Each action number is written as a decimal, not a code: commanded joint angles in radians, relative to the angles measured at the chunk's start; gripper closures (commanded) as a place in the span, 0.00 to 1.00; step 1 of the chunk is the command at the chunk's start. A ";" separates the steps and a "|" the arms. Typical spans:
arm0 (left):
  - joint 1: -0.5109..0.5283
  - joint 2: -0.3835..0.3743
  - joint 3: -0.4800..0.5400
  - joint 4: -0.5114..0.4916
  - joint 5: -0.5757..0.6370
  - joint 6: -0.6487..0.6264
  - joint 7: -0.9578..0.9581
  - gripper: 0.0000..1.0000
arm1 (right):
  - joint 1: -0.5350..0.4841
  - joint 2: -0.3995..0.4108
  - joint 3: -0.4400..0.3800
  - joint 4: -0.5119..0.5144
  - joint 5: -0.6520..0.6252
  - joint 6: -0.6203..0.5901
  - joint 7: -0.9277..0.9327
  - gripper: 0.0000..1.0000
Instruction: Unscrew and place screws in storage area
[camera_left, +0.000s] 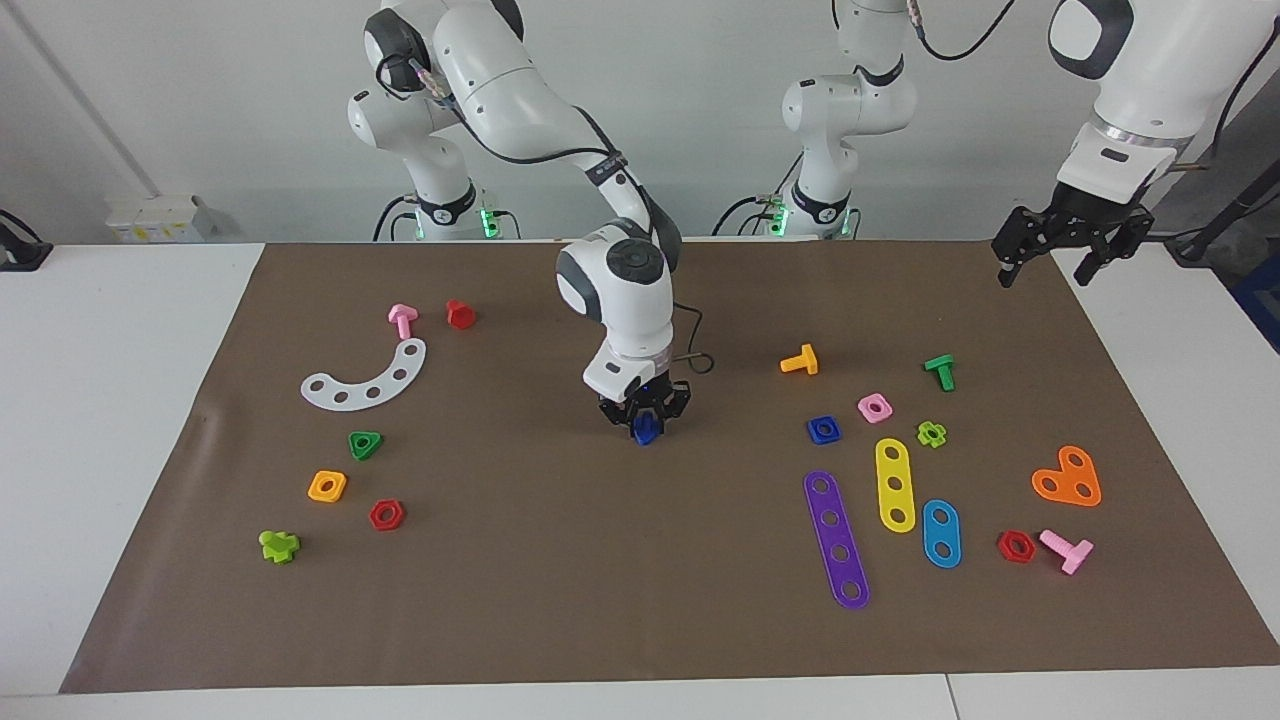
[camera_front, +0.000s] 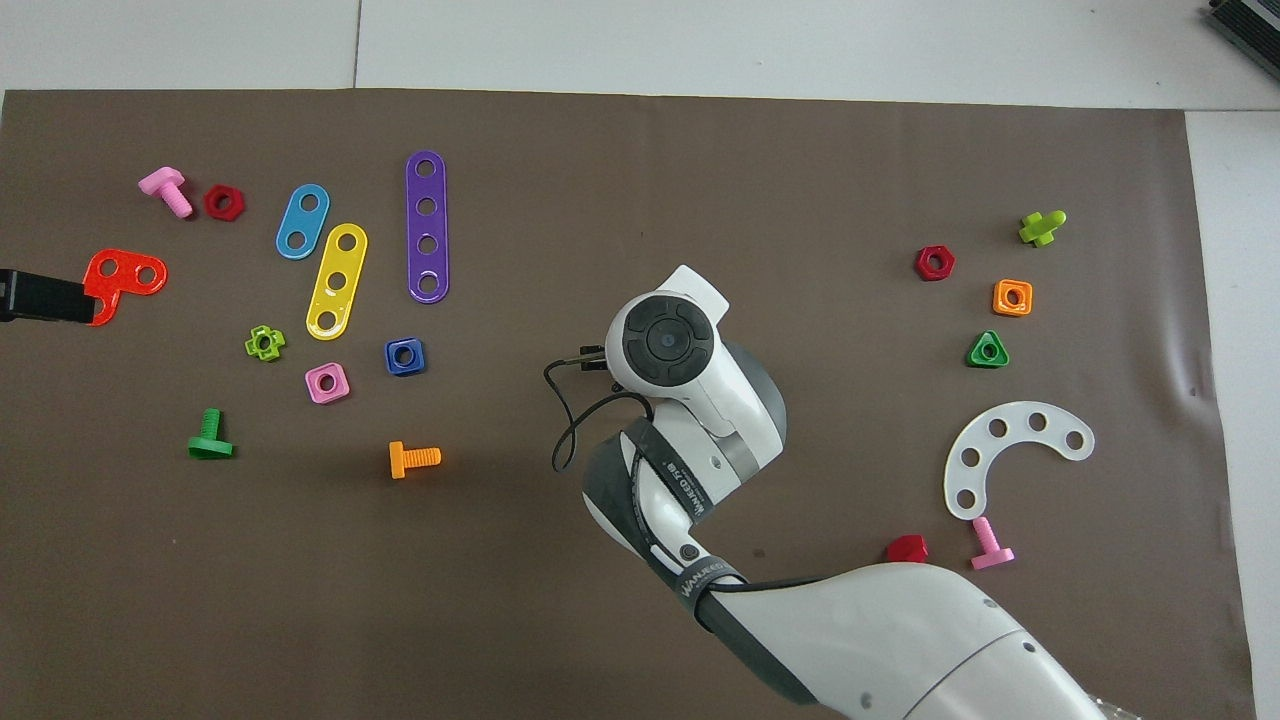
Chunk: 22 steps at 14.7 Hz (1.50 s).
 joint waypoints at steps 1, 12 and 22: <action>-0.010 0.003 -0.002 0.026 -0.022 -0.014 0.002 0.00 | -0.008 -0.007 0.004 0.007 -0.014 -0.027 -0.022 0.57; -0.032 0.037 -0.005 0.117 -0.076 -0.152 -0.001 0.00 | -0.004 -0.018 0.005 0.002 -0.011 -0.049 -0.023 0.57; 0.051 0.024 -0.085 0.108 -0.075 -0.229 0.004 0.00 | -0.014 -0.022 0.005 0.018 0.004 -0.106 -0.040 1.00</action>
